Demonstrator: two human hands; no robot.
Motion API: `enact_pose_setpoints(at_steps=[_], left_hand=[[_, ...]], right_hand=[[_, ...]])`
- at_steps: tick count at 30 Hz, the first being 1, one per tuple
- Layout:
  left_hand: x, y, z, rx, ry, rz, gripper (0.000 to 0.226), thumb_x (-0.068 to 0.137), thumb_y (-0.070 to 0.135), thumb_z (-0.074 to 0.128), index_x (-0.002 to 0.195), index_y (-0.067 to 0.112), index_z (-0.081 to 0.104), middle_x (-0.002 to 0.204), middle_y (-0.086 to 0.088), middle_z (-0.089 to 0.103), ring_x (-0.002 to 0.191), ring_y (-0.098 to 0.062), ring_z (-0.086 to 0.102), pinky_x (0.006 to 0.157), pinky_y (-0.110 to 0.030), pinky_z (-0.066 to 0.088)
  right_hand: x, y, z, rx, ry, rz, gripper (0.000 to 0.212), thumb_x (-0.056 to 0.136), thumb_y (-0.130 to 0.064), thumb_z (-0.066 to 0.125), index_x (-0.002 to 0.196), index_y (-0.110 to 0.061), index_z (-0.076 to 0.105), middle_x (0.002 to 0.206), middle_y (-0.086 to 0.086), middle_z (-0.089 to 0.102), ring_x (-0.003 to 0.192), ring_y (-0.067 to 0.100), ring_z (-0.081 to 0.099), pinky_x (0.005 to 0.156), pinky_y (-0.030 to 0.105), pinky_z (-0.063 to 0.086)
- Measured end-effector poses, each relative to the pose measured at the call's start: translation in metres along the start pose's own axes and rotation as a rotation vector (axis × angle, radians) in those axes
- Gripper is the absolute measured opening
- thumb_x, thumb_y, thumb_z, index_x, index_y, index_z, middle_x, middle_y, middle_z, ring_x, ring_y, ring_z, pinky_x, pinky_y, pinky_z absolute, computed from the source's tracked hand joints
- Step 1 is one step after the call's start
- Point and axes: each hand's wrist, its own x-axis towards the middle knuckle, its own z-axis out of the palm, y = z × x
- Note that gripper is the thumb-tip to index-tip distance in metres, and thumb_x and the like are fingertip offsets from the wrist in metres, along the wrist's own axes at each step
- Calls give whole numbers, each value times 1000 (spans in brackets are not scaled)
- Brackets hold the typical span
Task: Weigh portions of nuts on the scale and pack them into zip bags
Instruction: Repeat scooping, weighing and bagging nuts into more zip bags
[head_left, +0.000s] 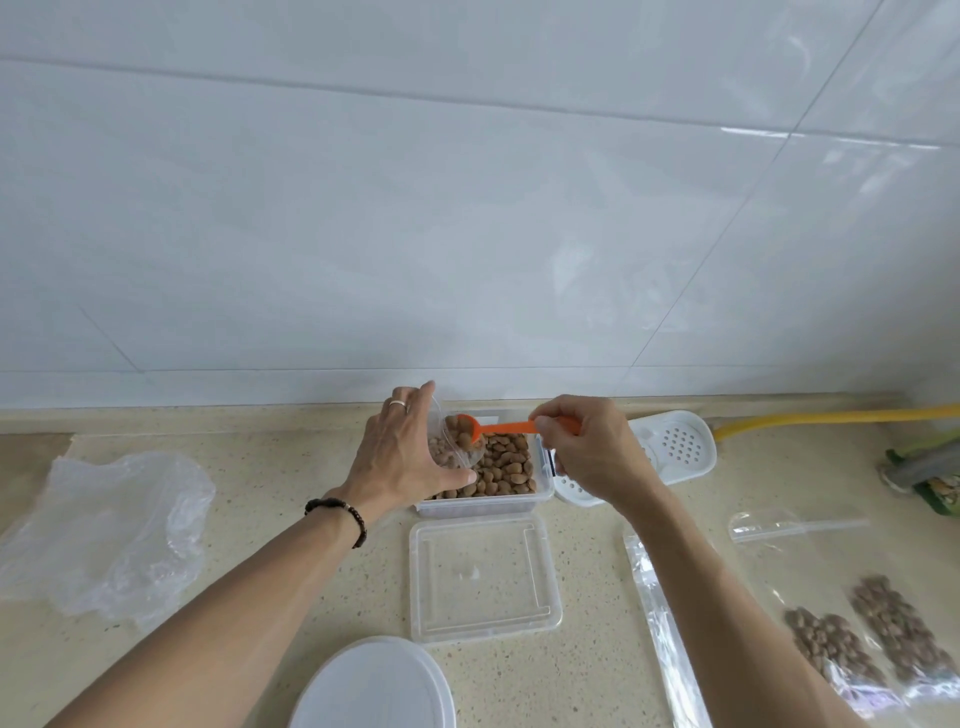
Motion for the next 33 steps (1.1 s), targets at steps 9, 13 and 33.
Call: enact_pose_setpoints(at_steps=[9, 13, 33], left_hand=[[0, -3, 0, -4, 11, -13, 123, 58, 62, 81, 152, 14, 16, 147, -6, 29, 134, -22, 34, 110, -40, 33], [-1, -4, 2, -11, 31, -18, 123, 58, 62, 81, 151, 14, 17, 146, -6, 30, 133, -22, 34, 108, -39, 32], [-27, -41, -11, 30, 22, -136, 120, 59, 61, 80, 151, 18, 17, 147, -5, 30, 134, -24, 32, 110, -40, 33]], right_hand=[[2, -6, 7, -246, -30, -271, 16, 95, -12, 59, 101, -14, 74, 84, 0, 65, 61, 4, 54, 57, 15, 41], [1, -4, 3, -201, 53, -283, 14, 95, -13, 60, 97, -13, 74, 80, -2, 67, 62, 6, 56, 57, 13, 42], [18, 60, 50, -73, -77, 146, 20, 95, -14, 55, 85, -21, 71, 63, 2, 62, 53, 17, 52, 53, 34, 46]])
